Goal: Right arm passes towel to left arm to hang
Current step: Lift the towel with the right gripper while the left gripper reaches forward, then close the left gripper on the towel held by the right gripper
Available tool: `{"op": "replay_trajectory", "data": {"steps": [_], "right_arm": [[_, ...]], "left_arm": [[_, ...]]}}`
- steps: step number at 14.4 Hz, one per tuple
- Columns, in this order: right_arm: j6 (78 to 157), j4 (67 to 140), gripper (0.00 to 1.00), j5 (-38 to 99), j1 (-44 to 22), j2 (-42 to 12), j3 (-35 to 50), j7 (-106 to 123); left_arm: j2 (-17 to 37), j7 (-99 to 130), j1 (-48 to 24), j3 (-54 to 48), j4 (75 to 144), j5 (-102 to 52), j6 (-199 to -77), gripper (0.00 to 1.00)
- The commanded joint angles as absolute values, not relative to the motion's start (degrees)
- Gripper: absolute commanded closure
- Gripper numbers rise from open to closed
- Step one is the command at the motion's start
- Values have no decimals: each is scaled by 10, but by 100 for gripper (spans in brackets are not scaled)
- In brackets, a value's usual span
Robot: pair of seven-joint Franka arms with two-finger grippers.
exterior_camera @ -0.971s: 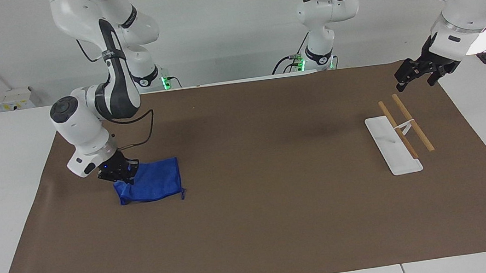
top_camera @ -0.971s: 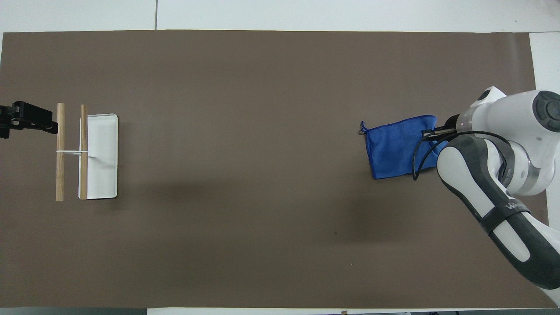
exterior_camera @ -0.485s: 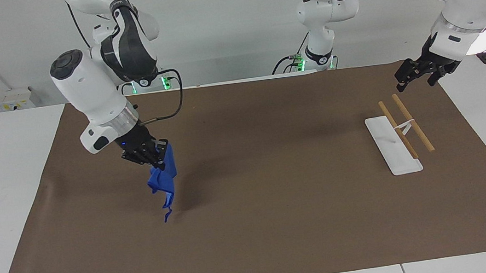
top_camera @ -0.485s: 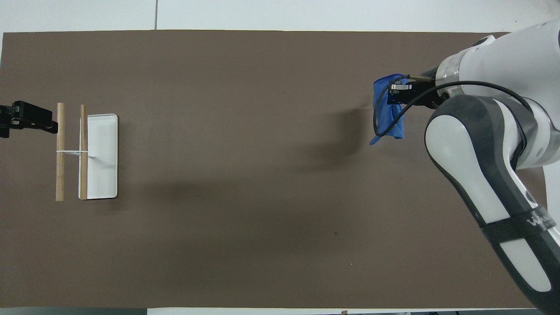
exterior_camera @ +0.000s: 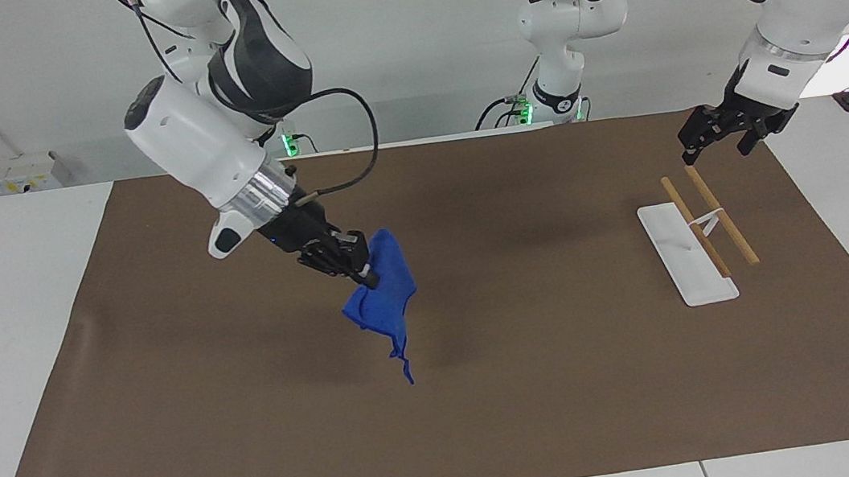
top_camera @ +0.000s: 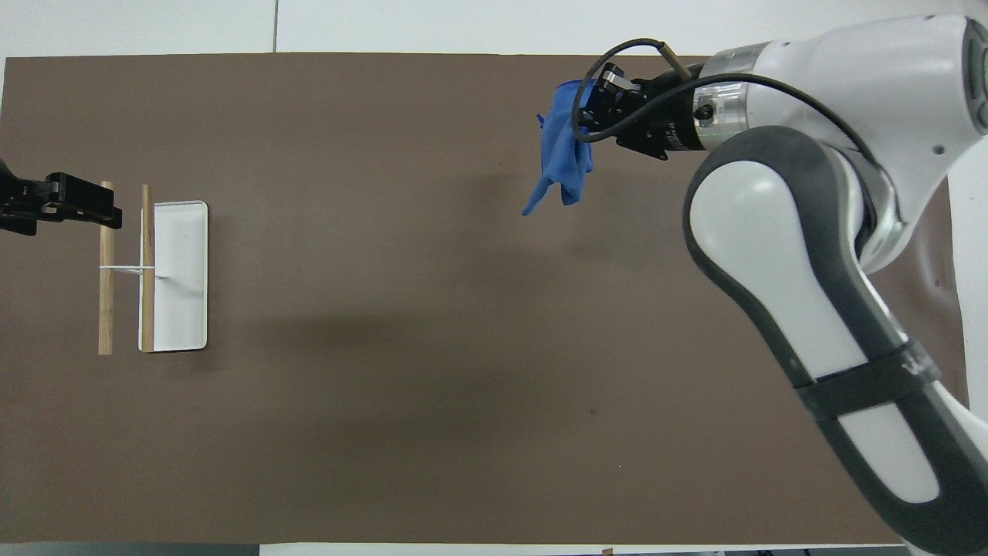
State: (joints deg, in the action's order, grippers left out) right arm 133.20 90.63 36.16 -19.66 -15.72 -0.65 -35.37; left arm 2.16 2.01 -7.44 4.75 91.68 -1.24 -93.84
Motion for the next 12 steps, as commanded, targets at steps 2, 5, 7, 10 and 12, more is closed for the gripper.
{"op": "replay_trajectory", "data": {"steps": [2,5,7,10,12], "right_arm": [[1424,905,100,381,-256,-170,-9,-517],[1494,906,100,488,-284,-173,-8,-572],[1527,906,100,547,-301,-177,-9,-592],[1557,905,100,595,-330,-177,-8,-611],[1563,905,100,597,-344,-177,-8,-625]], "left_arm": [[-16,86,-114,48,993,-26,-992,0],[-9,195,-127,47,1005,-104,-1014,0],[-6,314,-148,47,1032,-137,-1065,0],[14,502,-172,47,1044,-197,-1122,0],[28,636,-186,47,1043,-232,-1145,0]]}}
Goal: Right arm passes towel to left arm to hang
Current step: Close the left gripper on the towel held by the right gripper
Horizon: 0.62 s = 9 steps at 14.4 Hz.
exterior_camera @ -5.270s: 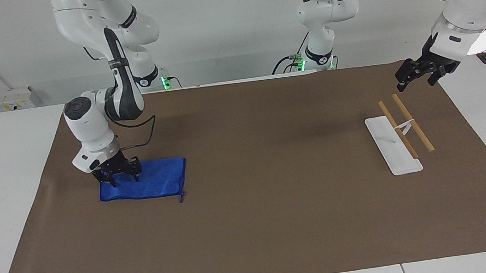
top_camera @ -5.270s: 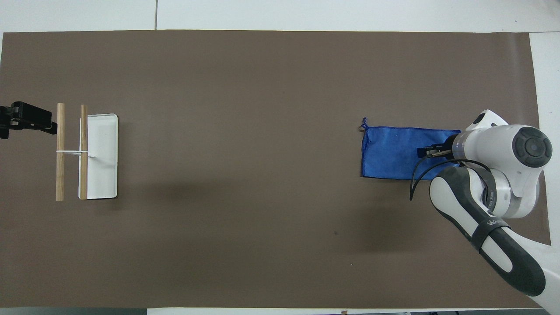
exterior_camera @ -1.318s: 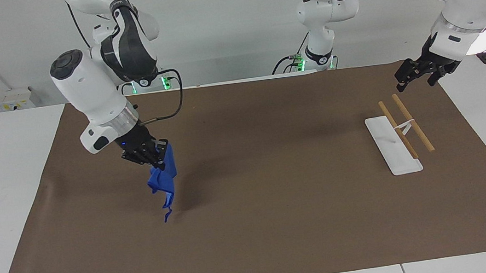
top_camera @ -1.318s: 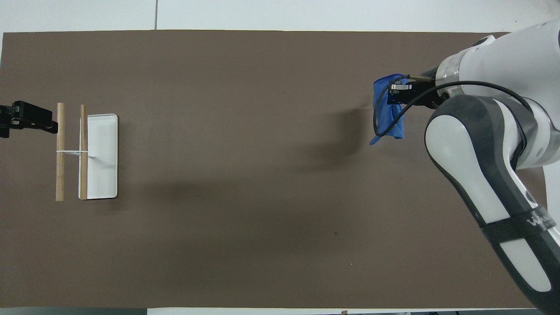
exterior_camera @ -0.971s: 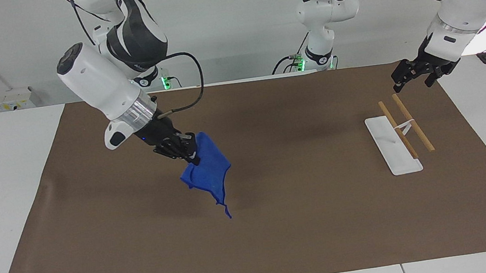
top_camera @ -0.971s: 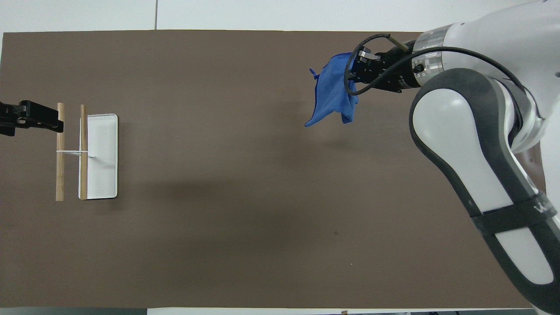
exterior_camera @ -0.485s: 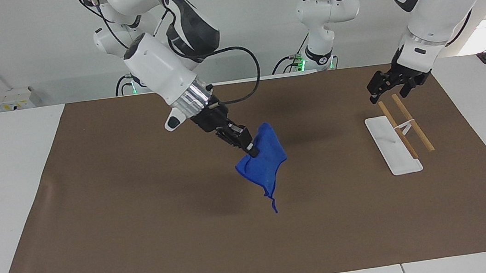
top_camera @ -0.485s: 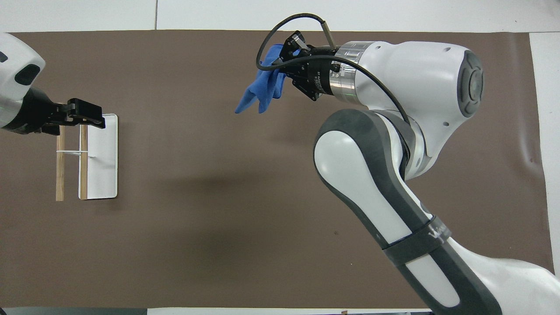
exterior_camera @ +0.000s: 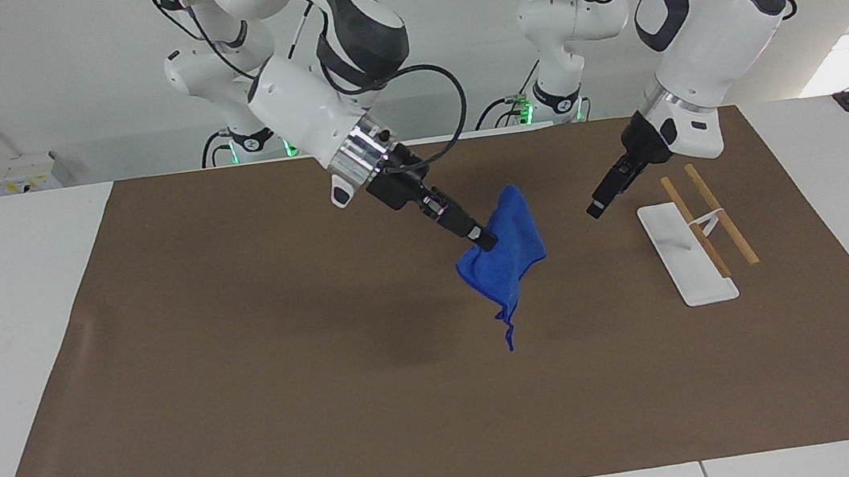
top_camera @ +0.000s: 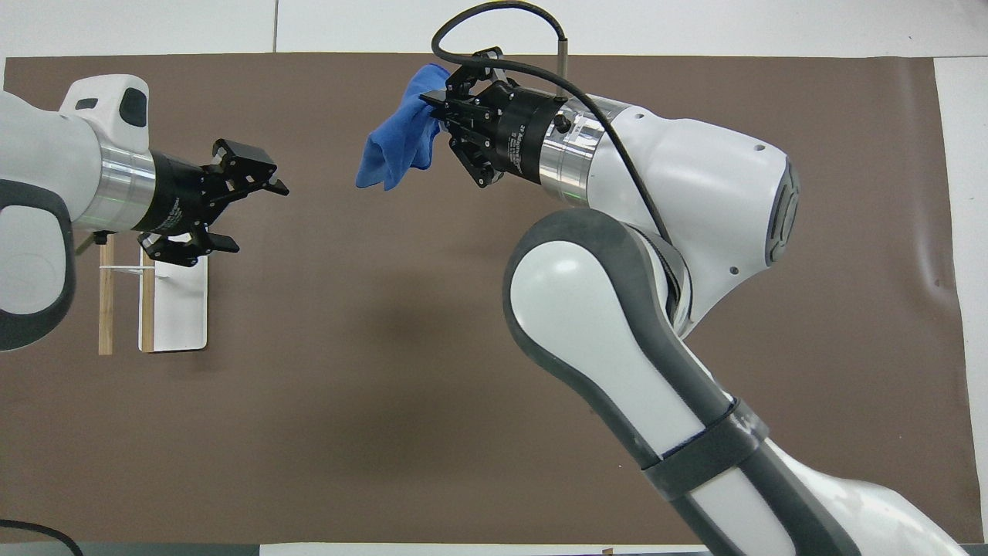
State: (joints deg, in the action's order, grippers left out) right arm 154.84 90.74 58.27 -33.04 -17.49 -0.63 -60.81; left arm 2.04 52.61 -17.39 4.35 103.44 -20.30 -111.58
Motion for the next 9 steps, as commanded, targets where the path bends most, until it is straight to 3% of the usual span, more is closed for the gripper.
{"op": "replay_trajectory", "data": {"steps": [1,9], "right_arm": [[1563,906,100,597,-352,-177,-9,-626],[1564,913,100,595,-357,-175,-9,-624]], "left_arm": [[35,693,-196,48,1043,-242,-1154,0],[55,874,-200,47,1046,-354,-1217,0]]}}
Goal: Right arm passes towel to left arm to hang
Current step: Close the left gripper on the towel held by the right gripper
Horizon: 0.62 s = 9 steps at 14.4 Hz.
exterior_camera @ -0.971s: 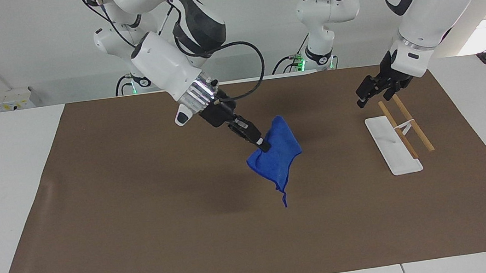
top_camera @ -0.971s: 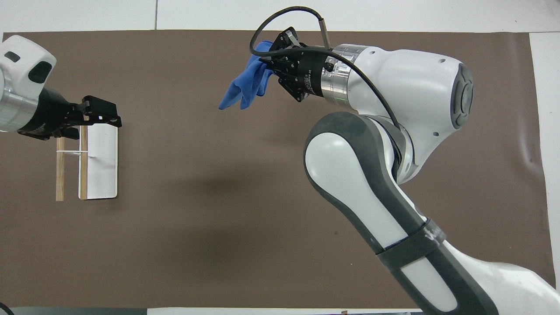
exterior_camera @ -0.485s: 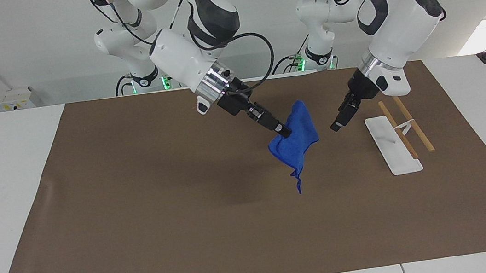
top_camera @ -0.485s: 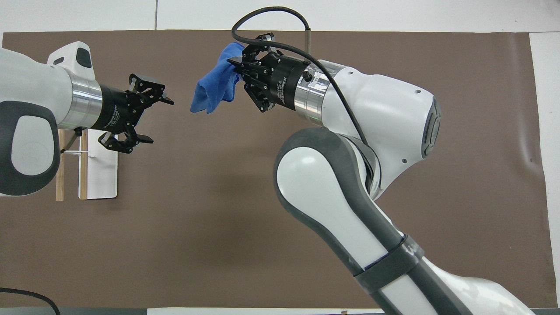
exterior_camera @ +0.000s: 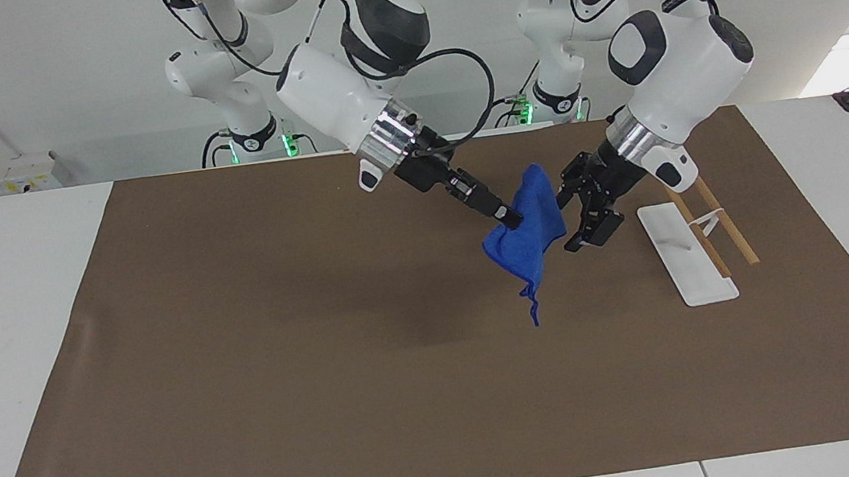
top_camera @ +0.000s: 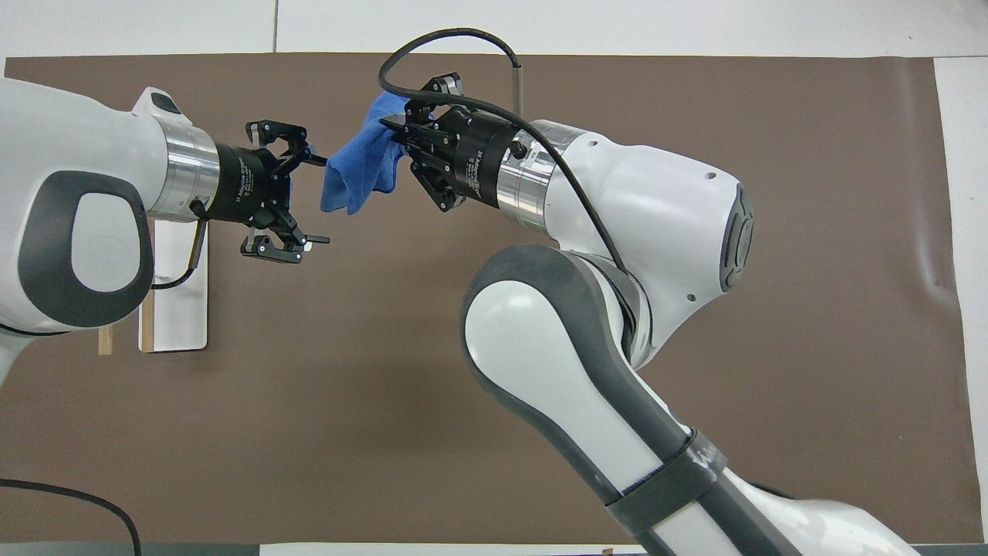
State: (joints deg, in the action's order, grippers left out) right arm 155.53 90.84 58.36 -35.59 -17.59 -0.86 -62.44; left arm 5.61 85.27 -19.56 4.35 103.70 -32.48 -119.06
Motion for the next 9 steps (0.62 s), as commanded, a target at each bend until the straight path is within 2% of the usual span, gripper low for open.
{"op": "replay_trajectory", "data": {"steps": [1,2,5,6,7,8,9], "right_arm": [[1564,914,100,595,-357,-175,-9,-622],[1564,914,100,595,-357,-175,-9,-622],[1564,918,100,595,-356,-173,-8,-621],[1564,921,100,595,-357,-172,-9,-620],[1564,923,100,595,-356,-172,-8,-619],[1564,925,100,595,-356,-171,-8,-619],[1564,925,100,595,-356,-171,-9,-619]], "left_arm": [[59,882,-202,47,1049,-364,-1234,0],[60,895,-213,47,1056,-369,-1262,0],[61,896,-223,47,1079,-381,-1300,13],[62,896,-225,47,1083,-386,-1311,29],[62,896,-230,47,1085,-388,-1321,70],[62,896,-230,47,1085,-388,-1324,100],[62,896,-229,47,1081,-388,-1322,100]]}}
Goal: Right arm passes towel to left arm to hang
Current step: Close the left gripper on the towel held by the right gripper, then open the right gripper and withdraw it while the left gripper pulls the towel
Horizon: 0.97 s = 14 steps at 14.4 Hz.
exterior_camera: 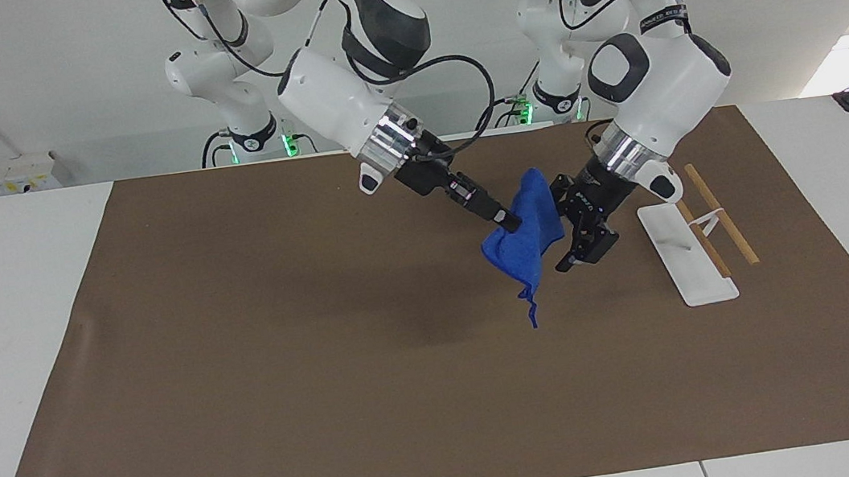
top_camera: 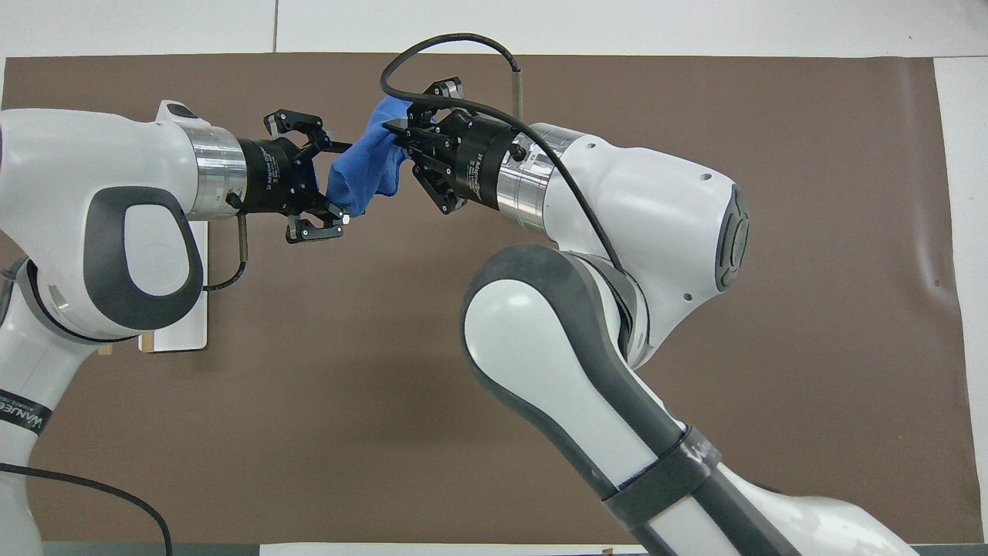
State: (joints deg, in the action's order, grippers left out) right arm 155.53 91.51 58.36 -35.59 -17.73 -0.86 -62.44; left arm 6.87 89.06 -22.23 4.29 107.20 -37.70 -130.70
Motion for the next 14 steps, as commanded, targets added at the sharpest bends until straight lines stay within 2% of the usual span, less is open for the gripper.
{"op": "replay_trajectory", "data": {"steps": [1,10,11,12,13,14], "right_arm": [[1564,925,100,595,-356,-171,-9,-619],[1563,925,100,594,-351,-171,-9,-596],[1563,925,97,593,-348,-171,-9,-595],[1564,924,22,586,-347,-172,-10,-591],[1565,925,0,585,-348,-172,-12,-581],[1576,925,0,584,-344,-172,-13,-562]], "left_arm": [[62,896,-227,47,1079,-388,-1322,100],[50,862,-222,54,1062,-366,-1315,100],[48,847,-221,54,1062,-331,-1313,100],[47,839,-221,54,1063,-310,-1312,100],[47,838,-221,54,1063,-293,-1312,100],[45,836,-221,54,1064,-256,-1311,100]]}}
